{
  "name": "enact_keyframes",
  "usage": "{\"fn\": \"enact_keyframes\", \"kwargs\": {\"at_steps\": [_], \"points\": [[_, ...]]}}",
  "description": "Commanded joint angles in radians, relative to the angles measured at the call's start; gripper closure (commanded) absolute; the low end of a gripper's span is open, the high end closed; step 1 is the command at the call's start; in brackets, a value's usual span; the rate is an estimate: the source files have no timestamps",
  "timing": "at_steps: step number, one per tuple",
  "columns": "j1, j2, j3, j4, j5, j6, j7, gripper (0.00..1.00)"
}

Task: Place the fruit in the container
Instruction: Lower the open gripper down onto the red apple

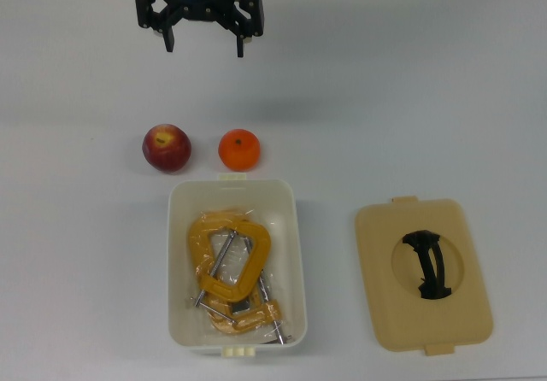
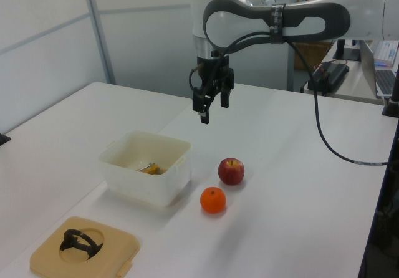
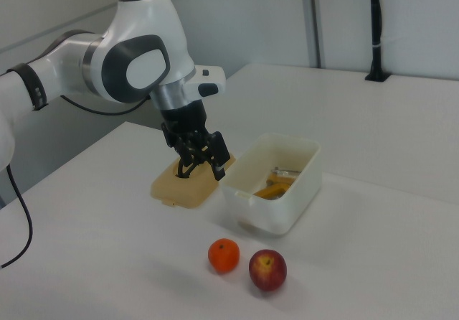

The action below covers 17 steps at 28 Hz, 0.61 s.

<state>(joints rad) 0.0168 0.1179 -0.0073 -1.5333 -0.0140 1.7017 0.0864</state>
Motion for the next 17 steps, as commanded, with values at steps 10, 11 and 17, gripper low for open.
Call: {"fn": "enact_keyframes", "kwargs": {"at_steps": [10,11,17], "points": [[-0.018,0.031,-0.039,-0.036,0.031,0.024,-0.016,0.00],[-0.020,0.039,-0.043,-0.044,0.031,0.024,-0.017,0.00],[-0.043,0.109,-0.048,-0.070,0.014,0.032,-0.019,0.00]]}}
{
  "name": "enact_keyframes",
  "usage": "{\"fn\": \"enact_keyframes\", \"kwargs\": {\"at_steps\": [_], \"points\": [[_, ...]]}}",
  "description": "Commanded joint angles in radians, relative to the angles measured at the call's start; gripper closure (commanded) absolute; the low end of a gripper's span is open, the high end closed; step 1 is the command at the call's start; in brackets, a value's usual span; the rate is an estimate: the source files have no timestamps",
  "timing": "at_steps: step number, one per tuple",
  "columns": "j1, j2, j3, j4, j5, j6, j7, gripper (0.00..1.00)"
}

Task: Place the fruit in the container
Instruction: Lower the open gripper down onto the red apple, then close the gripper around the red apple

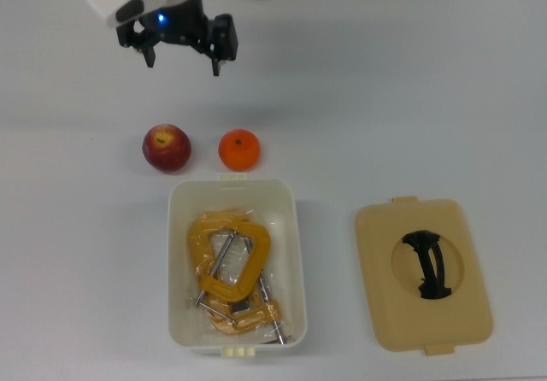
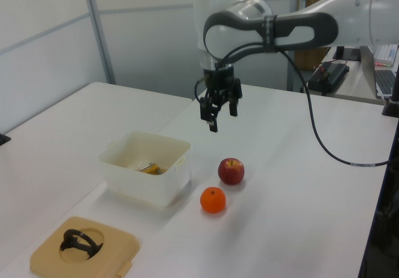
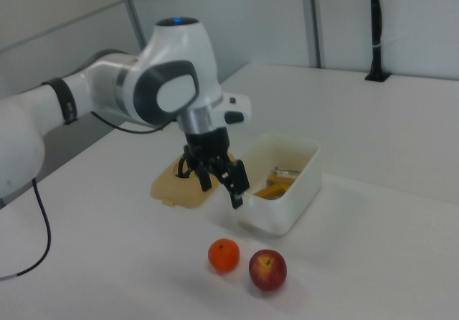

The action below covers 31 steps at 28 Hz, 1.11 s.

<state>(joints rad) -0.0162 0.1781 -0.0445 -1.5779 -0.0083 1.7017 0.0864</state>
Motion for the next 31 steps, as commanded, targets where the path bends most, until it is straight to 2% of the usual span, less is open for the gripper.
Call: {"fn": "enact_keyframes", "kwargs": {"at_steps": [1,4,7,13,17,22,23,24,25,28,31], "points": [[-0.014,0.073,-0.011,-0.025,-0.010,0.033,-0.022,0.00],[-0.025,0.115,-0.011,-0.027,-0.048,0.036,-0.023,0.00],[-0.028,0.171,-0.011,-0.030,-0.061,0.094,-0.020,0.00],[-0.031,0.237,-0.011,-0.074,-0.105,0.192,-0.017,0.00],[-0.030,0.273,-0.011,-0.074,-0.107,0.237,-0.016,0.00],[-0.044,0.277,-0.011,-0.077,-0.108,0.240,-0.017,0.00],[-0.048,0.277,-0.011,-0.077,-0.111,0.240,-0.020,0.07],[-0.050,0.277,-0.011,-0.077,-0.119,0.240,-0.026,0.18],[-0.051,0.274,-0.011,-0.076,-0.128,0.239,-0.028,0.40],[-0.053,0.262,-0.011,-0.073,-0.130,0.227,-0.030,0.53],[-0.054,0.206,-0.011,-0.065,-0.130,0.202,-0.030,0.53]]}}
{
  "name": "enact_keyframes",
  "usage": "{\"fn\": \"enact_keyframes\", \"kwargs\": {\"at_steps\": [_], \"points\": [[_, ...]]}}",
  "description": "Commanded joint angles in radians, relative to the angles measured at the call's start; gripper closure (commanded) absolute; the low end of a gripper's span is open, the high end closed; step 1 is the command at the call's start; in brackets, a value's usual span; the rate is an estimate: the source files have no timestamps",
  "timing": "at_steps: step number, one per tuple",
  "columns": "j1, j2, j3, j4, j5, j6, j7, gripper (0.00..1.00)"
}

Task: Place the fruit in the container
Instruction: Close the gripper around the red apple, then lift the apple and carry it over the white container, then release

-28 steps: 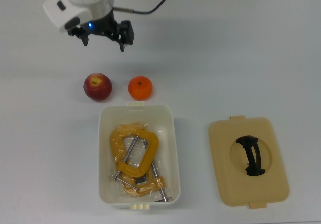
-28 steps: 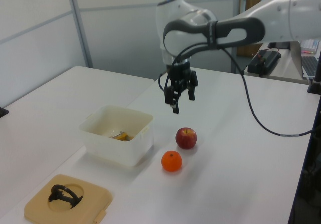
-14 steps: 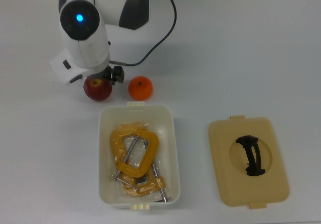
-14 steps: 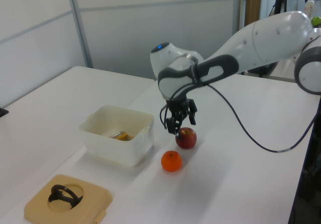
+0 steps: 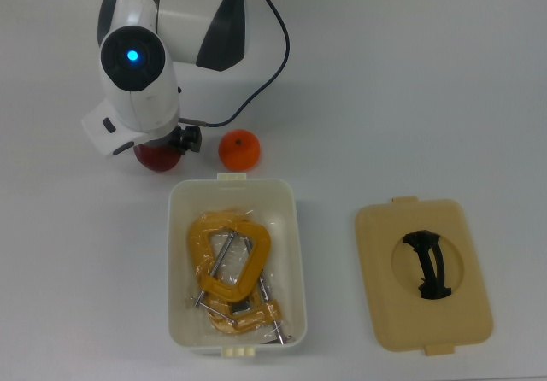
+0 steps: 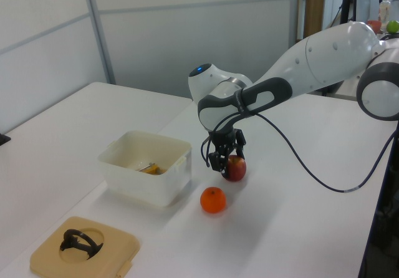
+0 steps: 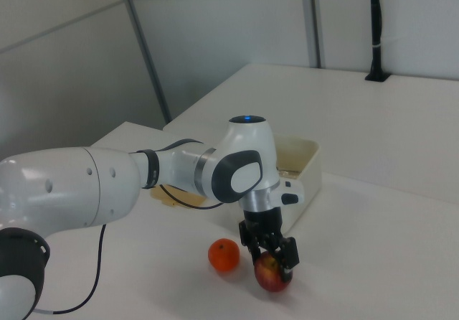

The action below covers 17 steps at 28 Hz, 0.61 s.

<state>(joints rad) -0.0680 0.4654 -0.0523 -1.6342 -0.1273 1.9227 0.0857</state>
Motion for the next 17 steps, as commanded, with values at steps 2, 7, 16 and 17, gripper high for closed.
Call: {"fn": "enact_keyframes", "kwargs": {"at_steps": [2,7,16,17], "points": [[-0.001,-0.116,-0.003,0.008,-0.011,-0.021,-0.027,0.52],[0.011,-0.139,0.006,0.121,-0.017,-0.010,-0.017,0.52],[0.046,-0.099,0.023,0.146,-0.026,0.350,-0.017,0.47],[0.053,-0.085,0.023,0.148,-0.026,0.384,-0.017,0.42]]}}
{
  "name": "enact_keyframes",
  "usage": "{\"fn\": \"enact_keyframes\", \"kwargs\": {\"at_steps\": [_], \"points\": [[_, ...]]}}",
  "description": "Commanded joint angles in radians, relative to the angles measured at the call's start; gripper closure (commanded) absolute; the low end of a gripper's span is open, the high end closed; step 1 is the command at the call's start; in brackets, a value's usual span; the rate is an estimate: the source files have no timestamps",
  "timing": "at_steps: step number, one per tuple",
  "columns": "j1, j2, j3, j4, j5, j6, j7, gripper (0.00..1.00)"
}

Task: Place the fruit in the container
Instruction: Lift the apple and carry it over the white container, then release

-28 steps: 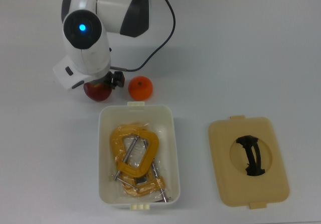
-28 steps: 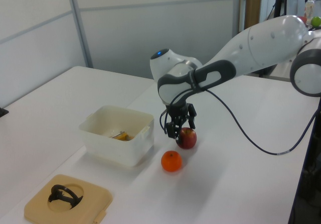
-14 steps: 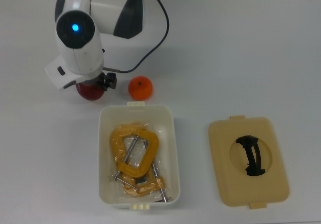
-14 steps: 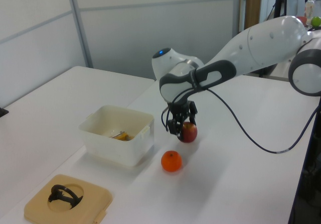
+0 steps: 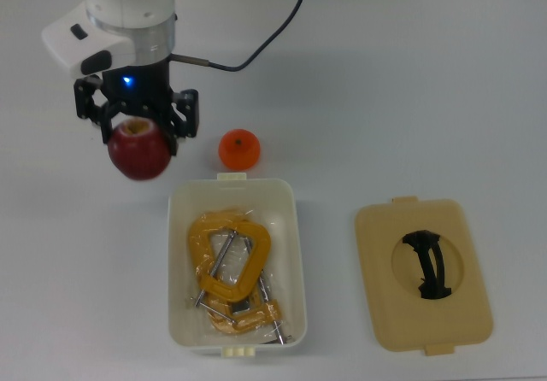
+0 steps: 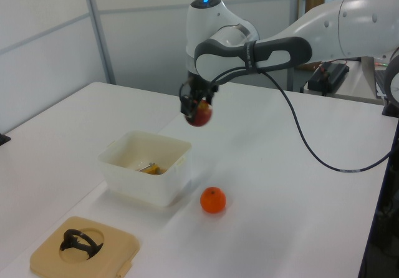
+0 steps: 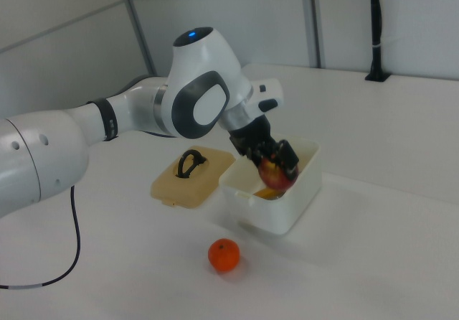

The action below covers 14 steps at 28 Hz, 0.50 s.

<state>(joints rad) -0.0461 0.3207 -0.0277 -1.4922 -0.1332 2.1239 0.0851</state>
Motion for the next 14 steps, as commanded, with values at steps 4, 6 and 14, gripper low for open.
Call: {"fn": "enact_keyframes", "kwargs": {"at_steps": [4,6,14], "points": [[0.057,0.103,-0.001,0.003,-0.028,0.353,-0.015,0.36],[0.066,0.107,-0.001,0.000,-0.025,0.393,-0.013,0.31],[0.095,0.086,0.000,-0.008,-0.008,0.372,0.128,0.00]]}}
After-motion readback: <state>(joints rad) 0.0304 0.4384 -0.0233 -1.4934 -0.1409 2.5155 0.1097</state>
